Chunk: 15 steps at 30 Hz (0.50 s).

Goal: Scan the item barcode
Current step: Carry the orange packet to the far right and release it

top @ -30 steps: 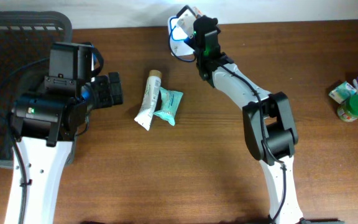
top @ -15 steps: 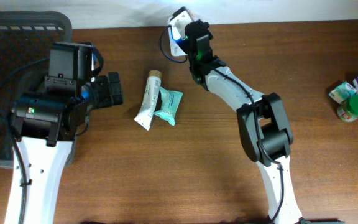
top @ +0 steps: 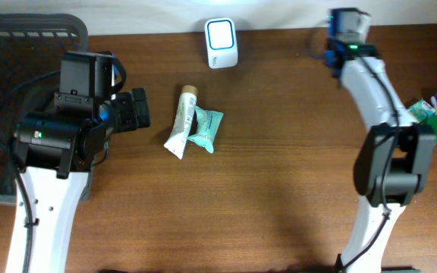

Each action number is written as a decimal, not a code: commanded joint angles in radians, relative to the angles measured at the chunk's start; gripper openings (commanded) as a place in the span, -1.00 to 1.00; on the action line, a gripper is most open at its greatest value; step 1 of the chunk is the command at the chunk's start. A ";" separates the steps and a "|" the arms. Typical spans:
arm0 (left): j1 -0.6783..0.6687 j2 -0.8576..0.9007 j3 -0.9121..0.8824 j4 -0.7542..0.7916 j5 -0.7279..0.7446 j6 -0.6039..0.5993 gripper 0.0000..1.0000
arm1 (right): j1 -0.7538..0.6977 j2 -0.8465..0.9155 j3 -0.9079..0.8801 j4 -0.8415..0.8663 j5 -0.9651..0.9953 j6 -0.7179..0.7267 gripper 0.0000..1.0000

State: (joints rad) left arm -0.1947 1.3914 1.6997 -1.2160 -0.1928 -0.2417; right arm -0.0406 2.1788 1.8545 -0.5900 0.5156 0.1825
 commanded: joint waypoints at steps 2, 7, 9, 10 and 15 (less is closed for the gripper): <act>0.003 0.000 0.001 -0.002 -0.013 0.015 0.98 | -0.116 0.026 -0.002 -0.072 -0.049 0.111 -0.92; 0.003 0.000 0.001 -0.002 -0.014 0.015 0.98 | -0.222 0.055 -0.003 -0.092 -0.048 0.111 -0.92; 0.003 0.000 0.001 -0.002 -0.014 0.015 0.98 | -0.251 0.058 -0.004 -0.094 -0.049 0.111 -0.91; 0.003 0.000 0.001 -0.002 -0.014 0.015 0.98 | -0.266 0.058 -0.004 -0.091 -0.059 0.111 -0.91; 0.003 0.000 0.001 -0.002 -0.014 0.015 0.98 | -0.292 0.058 -0.004 -0.095 -0.071 0.111 -0.75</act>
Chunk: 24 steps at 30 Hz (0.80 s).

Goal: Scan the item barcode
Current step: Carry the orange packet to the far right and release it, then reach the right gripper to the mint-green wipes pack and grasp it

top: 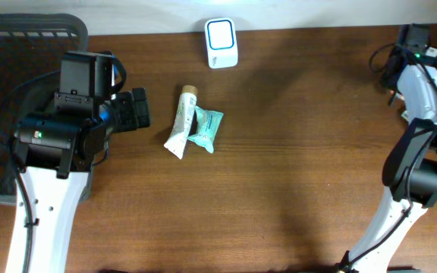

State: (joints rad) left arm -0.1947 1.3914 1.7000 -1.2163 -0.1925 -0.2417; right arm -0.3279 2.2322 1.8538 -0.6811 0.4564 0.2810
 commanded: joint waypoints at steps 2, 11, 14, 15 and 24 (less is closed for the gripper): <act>0.003 0.000 0.000 -0.001 -0.014 0.015 0.98 | -0.005 0.006 -0.003 -0.009 -0.012 0.012 -0.72; 0.003 0.000 0.000 -0.001 -0.014 0.015 0.98 | 0.000 0.015 -0.003 -0.037 -0.097 0.012 0.13; 0.003 0.000 0.000 -0.001 -0.014 0.015 0.98 | 0.014 0.015 -0.003 -0.033 -0.378 -0.022 0.08; 0.003 0.000 0.000 -0.001 -0.014 0.015 0.98 | 0.021 0.015 -0.003 -0.033 -0.478 -0.023 0.09; 0.003 0.000 0.000 -0.001 -0.014 0.015 0.98 | 0.206 0.015 -0.003 -0.199 -1.022 -0.022 0.27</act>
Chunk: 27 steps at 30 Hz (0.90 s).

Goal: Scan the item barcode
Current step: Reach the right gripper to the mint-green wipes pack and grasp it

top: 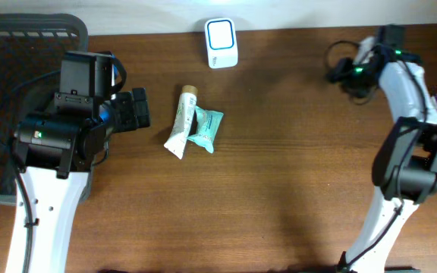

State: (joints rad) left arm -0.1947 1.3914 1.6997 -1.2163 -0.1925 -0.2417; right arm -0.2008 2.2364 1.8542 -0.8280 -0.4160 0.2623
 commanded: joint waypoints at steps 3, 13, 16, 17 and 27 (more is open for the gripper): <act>0.003 0.000 0.001 -0.001 -0.014 0.015 0.98 | 0.182 0.011 -0.005 -0.070 -0.143 -0.003 0.28; 0.003 0.000 0.001 -0.001 -0.014 0.015 0.98 | 0.546 0.011 -0.005 -0.031 0.105 0.114 0.36; 0.003 0.000 0.001 -0.001 -0.014 0.016 0.98 | 0.611 0.011 -0.005 0.002 0.108 0.201 0.36; 0.003 0.000 0.001 -0.001 -0.014 0.015 0.98 | 0.625 0.011 -0.005 0.007 0.107 0.226 0.36; 0.003 0.000 0.001 -0.001 -0.014 0.015 0.98 | 0.731 0.010 -0.005 -0.021 0.048 0.243 0.64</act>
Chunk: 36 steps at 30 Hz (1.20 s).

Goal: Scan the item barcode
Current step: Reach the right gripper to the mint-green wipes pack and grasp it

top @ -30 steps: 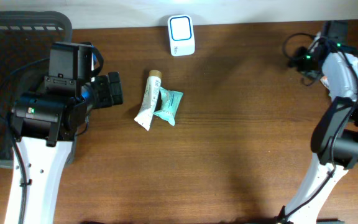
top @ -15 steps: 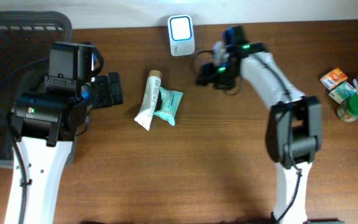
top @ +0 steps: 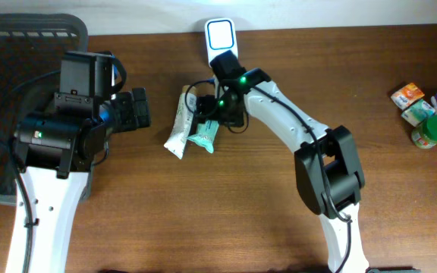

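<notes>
A white tube and a teal packet lie side by side, touching, at the table's middle left. The white scanner stands at the far edge, just behind them. My right gripper reaches across from the right and hangs over the top ends of the packet and tube. Its wrist hides the fingers, so their state is unclear. My left gripper stays left of the tube, apart from it and holding nothing. Its fingers are too dark to read.
A black mesh basket fills the far left corner behind the left arm. Small packets, a purple pack and a green-lidded jar cluster at the right edge.
My right gripper was at the far right of the table near the back edge. It is now at the middle left, over the teal packet and tube. The left arm, tube and packet are unmoved.
My right gripper was first raised at the back right. Then it was further right, near the cluster of goods, then back toward the middle. Now it hangs over the tube and packet. The left arm and the items have kept their places throughout.
</notes>
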Each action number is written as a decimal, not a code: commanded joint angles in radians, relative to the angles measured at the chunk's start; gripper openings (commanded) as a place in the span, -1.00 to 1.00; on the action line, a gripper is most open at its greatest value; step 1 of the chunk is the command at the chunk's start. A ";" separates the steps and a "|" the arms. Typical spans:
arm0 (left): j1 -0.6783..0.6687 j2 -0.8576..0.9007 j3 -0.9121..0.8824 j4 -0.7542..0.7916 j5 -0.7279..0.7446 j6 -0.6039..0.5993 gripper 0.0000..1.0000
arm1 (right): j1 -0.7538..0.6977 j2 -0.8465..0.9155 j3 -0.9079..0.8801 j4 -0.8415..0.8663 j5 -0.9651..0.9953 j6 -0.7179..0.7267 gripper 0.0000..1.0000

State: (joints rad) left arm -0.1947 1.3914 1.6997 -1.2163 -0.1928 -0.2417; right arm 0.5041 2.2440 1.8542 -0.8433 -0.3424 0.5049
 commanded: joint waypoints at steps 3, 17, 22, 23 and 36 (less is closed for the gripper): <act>0.003 0.000 0.001 -0.001 -0.013 0.015 0.98 | 0.027 0.001 -0.004 -0.016 0.047 -0.033 0.63; 0.003 0.000 0.001 -0.001 -0.014 0.016 0.98 | 0.084 0.001 -0.003 0.034 0.365 -0.120 0.35; 0.003 0.000 0.001 -0.002 -0.014 0.015 0.98 | 0.154 0.002 -0.003 0.044 0.497 -0.138 0.25; 0.003 0.000 0.001 -0.001 -0.013 0.015 0.98 | 0.166 0.002 -0.003 0.051 0.512 -0.138 0.24; 0.003 0.000 0.001 -0.001 -0.013 0.015 0.98 | 0.169 0.093 -0.004 0.044 0.539 -0.123 0.13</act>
State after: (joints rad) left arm -0.1947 1.3914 1.6997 -1.2163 -0.1928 -0.2417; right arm 0.6758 2.2913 1.8542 -0.7864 0.1680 0.3748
